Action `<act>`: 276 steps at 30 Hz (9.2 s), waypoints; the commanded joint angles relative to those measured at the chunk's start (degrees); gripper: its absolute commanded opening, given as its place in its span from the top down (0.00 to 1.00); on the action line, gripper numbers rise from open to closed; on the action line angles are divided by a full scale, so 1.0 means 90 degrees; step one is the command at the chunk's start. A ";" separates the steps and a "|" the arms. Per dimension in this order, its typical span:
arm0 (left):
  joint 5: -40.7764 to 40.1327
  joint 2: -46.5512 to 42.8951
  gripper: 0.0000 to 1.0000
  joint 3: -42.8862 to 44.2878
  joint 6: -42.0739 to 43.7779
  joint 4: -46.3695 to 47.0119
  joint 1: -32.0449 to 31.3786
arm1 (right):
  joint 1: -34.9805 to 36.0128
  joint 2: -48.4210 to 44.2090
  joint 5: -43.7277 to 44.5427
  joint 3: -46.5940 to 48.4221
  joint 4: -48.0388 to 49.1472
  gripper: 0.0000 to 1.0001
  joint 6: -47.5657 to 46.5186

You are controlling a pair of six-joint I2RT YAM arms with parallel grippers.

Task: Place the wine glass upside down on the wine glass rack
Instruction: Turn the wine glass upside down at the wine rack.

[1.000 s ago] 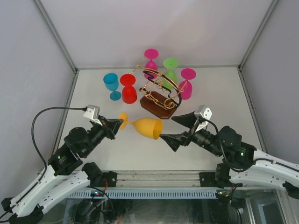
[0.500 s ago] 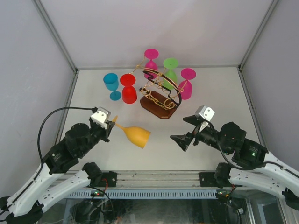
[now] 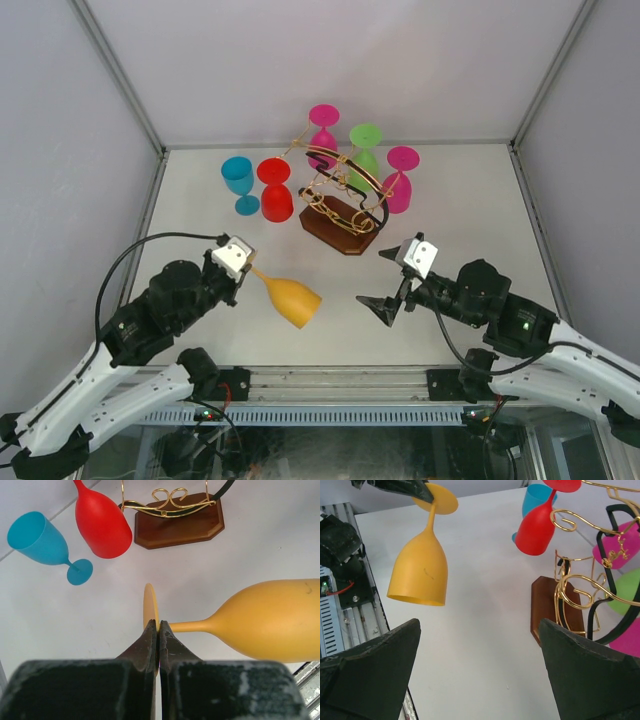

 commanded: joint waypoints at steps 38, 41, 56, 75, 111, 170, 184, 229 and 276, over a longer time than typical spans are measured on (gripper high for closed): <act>-0.0196 0.0806 1.00 0.0495 0.2506 0.0817 -0.2926 | -0.0732 0.2053 -0.3909 0.0977 0.0581 0.35 -0.2954; -0.0200 0.0813 1.00 0.0494 0.2517 0.0818 -0.2926 | -0.0806 0.2210 -0.4046 0.1065 0.0669 0.40 -0.3016; 0.0013 0.0828 1.00 0.0476 0.2576 0.0842 -0.2926 | -0.0703 0.2543 -0.4142 0.1120 0.0997 0.42 -0.3509; 0.0396 0.0970 1.00 0.0523 0.2596 0.0956 -0.2929 | -0.0552 0.3539 -0.4228 0.1352 0.1452 0.62 -0.3625; -0.1259 0.0037 0.20 0.0472 -0.0276 0.1597 -0.2931 | 0.0202 0.2448 -0.1519 0.0473 0.1508 1.00 -0.4239; -0.0995 0.0502 0.89 -0.1170 -0.1790 0.4180 -0.2932 | 0.2180 0.1995 0.1723 -0.0289 0.4432 1.00 -0.5421; -0.1020 0.0085 1.00 -0.1864 -0.1618 0.5145 -0.2933 | 0.2180 0.2008 0.2121 -0.0280 0.4421 1.00 -0.5010; -0.1330 0.0619 1.00 -0.2266 -0.0835 0.6057 -0.2537 | -0.0463 -0.0293 -0.0737 -0.0001 0.1358 0.43 -0.0354; -0.0301 0.4090 1.00 -0.3675 -0.0160 1.3260 -0.1622 | -0.3780 0.0428 -0.2588 0.1288 0.0727 0.31 0.1826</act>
